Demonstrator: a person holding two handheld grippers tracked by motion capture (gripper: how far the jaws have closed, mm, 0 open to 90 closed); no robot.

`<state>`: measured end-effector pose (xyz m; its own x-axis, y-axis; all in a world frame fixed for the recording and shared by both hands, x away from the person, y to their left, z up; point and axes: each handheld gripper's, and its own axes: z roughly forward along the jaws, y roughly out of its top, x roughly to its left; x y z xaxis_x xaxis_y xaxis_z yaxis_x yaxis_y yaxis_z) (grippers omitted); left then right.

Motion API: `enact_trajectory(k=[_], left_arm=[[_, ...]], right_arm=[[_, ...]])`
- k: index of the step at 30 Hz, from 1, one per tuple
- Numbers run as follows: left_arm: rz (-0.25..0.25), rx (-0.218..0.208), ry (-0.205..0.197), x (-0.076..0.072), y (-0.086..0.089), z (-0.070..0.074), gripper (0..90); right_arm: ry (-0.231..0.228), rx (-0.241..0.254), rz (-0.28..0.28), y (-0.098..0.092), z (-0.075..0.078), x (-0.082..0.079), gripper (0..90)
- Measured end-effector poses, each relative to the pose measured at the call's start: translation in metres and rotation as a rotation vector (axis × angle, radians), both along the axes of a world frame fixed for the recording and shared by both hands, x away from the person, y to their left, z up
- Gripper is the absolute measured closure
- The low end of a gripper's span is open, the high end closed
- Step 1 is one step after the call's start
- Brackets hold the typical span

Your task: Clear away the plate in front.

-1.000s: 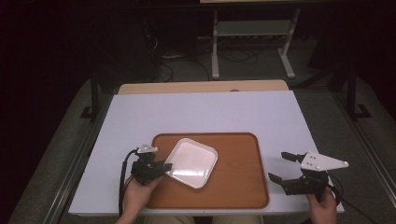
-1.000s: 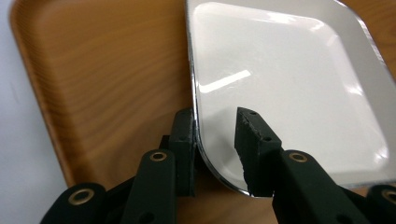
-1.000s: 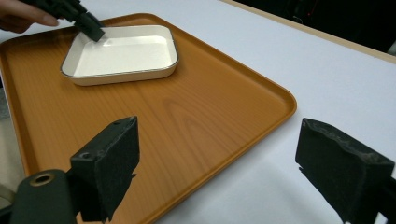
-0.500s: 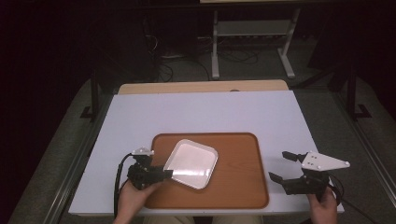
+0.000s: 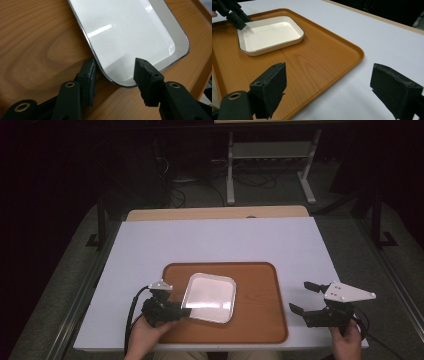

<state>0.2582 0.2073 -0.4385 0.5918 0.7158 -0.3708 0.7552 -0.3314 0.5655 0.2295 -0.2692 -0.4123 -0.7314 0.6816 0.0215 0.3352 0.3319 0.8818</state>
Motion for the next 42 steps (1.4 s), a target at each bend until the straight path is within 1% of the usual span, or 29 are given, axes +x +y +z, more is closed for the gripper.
enact_trajectory(k=[7,21,28,39,42], left_arm=[[-0.008,-0.003,0.002,-0.001,-0.003,0.000,52.5],[-0.044,-0.015,0.006,-0.004,-0.014,-0.001,52.5],[-0.061,-0.012,0.005,-0.006,-0.019,0.000,52.5],[-0.074,-0.013,0.005,-0.006,-0.020,0.000,52.2],[-0.072,-0.012,-0.005,-0.006,-0.019,0.000,52.4]], right_arm=[[-0.001,0.000,-0.002,0.000,0.000,0.000,12.7],[0.004,-0.002,-0.003,-0.001,0.000,0.001,12.7],[0.004,-0.003,-0.002,-0.001,0.000,0.001,12.7],[0.005,-0.005,-0.001,-0.001,0.000,0.001,12.7],[0.005,-0.005,-0.001,-0.001,0.000,0.001,12.7]])
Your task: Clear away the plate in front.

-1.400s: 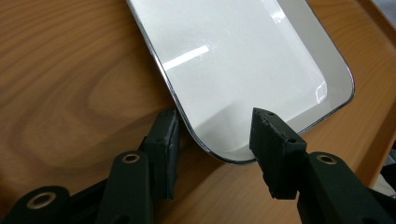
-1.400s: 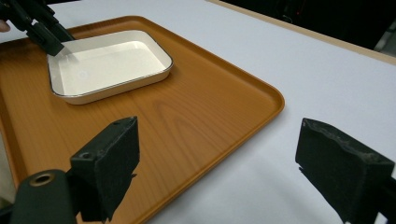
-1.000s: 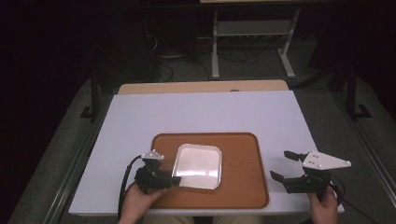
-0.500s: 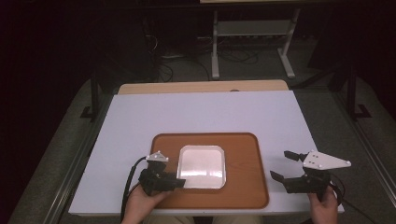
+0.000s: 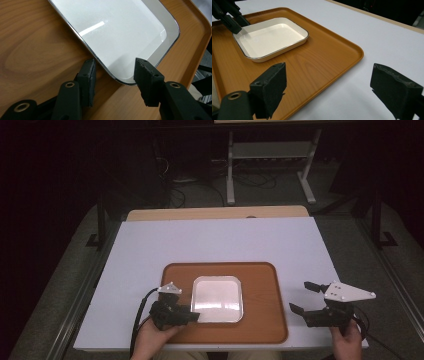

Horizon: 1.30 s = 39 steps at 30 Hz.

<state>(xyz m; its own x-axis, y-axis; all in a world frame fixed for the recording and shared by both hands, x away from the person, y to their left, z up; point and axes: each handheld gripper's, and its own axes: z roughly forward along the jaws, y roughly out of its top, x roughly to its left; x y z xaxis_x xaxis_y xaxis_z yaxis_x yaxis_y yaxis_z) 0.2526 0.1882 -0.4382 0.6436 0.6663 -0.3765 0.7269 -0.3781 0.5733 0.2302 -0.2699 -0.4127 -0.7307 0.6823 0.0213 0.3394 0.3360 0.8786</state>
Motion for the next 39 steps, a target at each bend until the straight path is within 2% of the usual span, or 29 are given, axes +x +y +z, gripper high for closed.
enact_trajectory(k=[13,25,28,39], left_arm=[[0.021,-0.006,-0.061,0.002,0.010,0.007,50.4],[0.024,-0.013,-0.136,0.003,0.018,0.013,46.8],[0.031,0.004,-0.158,0.003,0.021,0.014,44.4],[0.056,0.012,-0.235,0.008,0.039,0.019,39.8]], right_arm=[[-0.001,-0.001,0.003,0.000,0.000,0.001,12.7],[0.004,-0.004,0.004,-0.001,-0.001,0.001,12.7],[0.005,-0.005,0.003,-0.001,-0.001,0.001,12.7],[0.008,-0.009,0.001,-0.002,-0.001,0.001,12.7]])
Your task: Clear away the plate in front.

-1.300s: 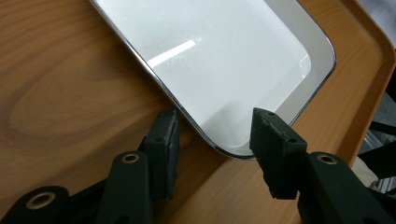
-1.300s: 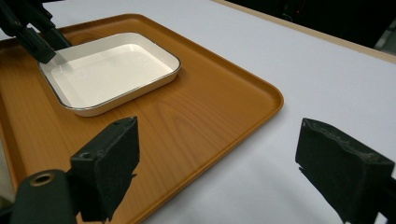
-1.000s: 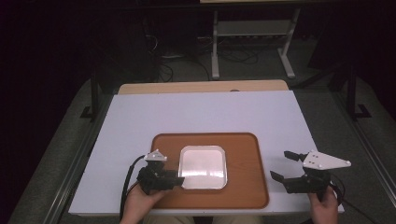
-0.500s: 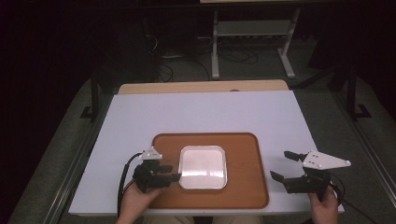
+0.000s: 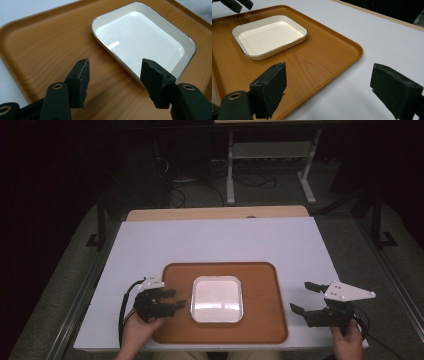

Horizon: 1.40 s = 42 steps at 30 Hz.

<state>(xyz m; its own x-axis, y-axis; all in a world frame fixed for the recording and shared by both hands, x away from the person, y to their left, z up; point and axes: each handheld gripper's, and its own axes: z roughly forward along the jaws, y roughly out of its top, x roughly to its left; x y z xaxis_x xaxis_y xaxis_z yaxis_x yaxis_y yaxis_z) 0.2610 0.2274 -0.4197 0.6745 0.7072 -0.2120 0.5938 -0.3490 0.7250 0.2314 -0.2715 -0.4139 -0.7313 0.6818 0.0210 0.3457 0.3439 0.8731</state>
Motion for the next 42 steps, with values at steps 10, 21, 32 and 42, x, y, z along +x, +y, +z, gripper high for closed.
enact_trajectory(k=[10,21,32,42], left_arm=[[0.008,0.001,-0.036,0.004,0.010,0.000,36.8],[0.017,-0.003,-0.085,0.005,0.019,0.001,35.6],[0.051,-0.008,-0.127,0.009,0.037,0.003,33.3],[0.100,-0.022,-0.138,0.013,0.057,0.003,31.6]], right_arm=[[0.005,-0.002,-0.003,-0.001,0.000,0.000,12.7],[0.010,-0.004,-0.006,-0.002,-0.001,0.000,12.7],[0.017,-0.006,-0.008,-0.002,-0.002,0.001,12.7],[0.023,-0.012,-0.010,-0.002,-0.003,0.002,12.7]])
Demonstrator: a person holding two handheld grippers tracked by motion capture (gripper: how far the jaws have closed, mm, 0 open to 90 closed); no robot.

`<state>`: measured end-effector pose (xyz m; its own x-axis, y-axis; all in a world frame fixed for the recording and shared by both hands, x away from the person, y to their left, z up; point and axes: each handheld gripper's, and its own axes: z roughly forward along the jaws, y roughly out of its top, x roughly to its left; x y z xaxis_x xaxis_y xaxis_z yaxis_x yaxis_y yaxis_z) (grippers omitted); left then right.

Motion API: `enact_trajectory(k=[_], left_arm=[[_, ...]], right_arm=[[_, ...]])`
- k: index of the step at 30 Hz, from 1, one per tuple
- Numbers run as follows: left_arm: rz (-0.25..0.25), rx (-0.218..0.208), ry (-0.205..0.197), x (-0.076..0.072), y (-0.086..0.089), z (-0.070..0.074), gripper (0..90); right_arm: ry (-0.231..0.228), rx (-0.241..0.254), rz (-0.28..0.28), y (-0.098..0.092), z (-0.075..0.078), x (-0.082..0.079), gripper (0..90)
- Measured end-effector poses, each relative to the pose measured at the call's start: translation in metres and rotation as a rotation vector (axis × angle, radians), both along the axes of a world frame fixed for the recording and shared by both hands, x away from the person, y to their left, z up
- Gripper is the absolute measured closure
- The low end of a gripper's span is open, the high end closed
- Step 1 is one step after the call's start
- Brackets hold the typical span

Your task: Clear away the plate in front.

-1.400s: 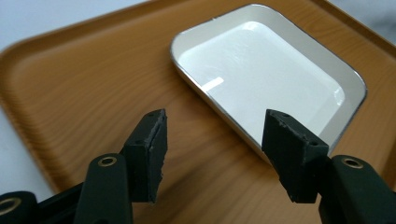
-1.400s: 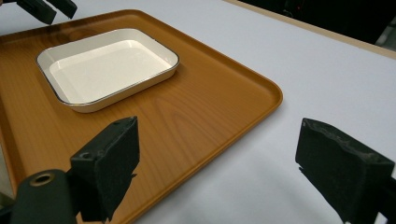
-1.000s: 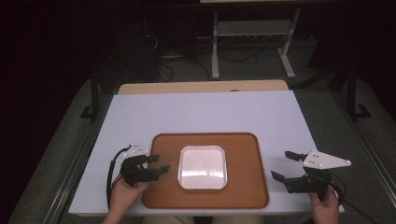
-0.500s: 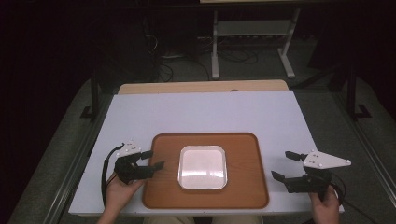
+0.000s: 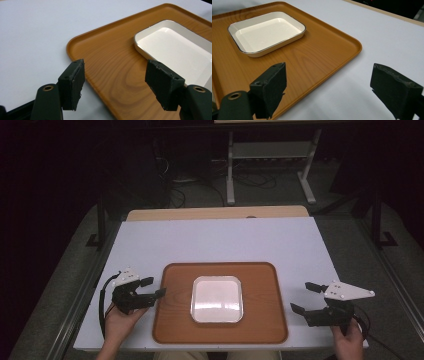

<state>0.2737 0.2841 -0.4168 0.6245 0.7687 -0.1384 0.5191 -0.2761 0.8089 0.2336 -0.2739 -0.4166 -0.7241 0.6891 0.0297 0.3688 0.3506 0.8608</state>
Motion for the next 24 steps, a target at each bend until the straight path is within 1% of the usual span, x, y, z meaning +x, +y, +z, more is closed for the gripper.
enact_trajectory(k=[7,11,14,16,24], left_arm=[[0.028,-0.001,-0.005,0.003,0.013,-0.001,30.9],[0.054,-0.014,-0.005,0.005,0.022,-0.002,30.4],[0.063,-0.022,-0.006,0.006,0.026,-0.003,30.3],[0.072,-0.025,-0.008,0.006,0.028,-0.003,30.1],[0.072,-0.029,-0.012,0.006,0.030,-0.004,30.0]], right_arm=[[0.007,-0.004,0.002,0.000,-0.001,0.001,12.7],[0.013,-0.009,0.003,0.000,-0.001,0.001,12.7],[0.016,-0.009,0.002,0.001,-0.002,0.002,12.7],[0.018,-0.010,0.001,0.001,-0.002,0.002,12.7],[0.019,-0.014,0.003,0.001,-0.002,0.002,12.7]])
